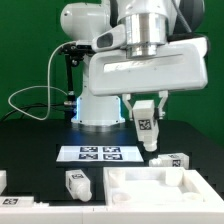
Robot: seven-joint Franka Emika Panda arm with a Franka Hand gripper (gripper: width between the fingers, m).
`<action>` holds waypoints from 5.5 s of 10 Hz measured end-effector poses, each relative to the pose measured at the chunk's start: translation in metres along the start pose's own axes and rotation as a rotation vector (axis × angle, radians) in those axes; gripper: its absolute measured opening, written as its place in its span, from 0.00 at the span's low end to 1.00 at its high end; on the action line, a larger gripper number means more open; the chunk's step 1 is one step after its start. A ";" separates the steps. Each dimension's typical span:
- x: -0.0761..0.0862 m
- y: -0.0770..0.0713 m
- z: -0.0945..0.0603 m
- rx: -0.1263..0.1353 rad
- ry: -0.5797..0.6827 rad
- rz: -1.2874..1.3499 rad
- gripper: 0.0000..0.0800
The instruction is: Assemble one leg
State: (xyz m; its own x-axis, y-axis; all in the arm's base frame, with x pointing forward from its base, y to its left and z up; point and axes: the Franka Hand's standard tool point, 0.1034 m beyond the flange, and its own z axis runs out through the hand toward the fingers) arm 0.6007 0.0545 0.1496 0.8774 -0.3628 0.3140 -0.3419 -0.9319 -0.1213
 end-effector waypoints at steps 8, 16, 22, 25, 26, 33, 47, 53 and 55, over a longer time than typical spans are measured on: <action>0.016 -0.041 0.027 0.016 0.139 -0.335 0.36; 0.000 -0.060 0.050 0.044 0.184 -0.372 0.36; -0.018 -0.054 0.070 0.035 0.171 -0.389 0.36; -0.023 -0.054 0.081 0.032 0.169 -0.397 0.36; -0.024 -0.054 0.085 0.030 0.168 -0.398 0.36; -0.023 -0.053 0.087 0.039 0.215 -0.411 0.78; 0.007 -0.065 0.076 -0.066 -0.279 -0.308 0.66; 0.010 -0.058 0.078 -0.130 -0.223 0.197 0.36; 0.012 -0.048 0.078 -0.154 -0.198 0.566 0.36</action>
Offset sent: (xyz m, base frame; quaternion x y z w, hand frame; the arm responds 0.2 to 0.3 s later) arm 0.0000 0.0000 0.0000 0.0000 0.0000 0.0000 1.0000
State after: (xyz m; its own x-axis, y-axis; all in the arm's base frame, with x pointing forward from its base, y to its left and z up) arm 0.6539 0.0945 0.0852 0.5865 -0.8079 0.0580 -0.8043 -0.5893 -0.0763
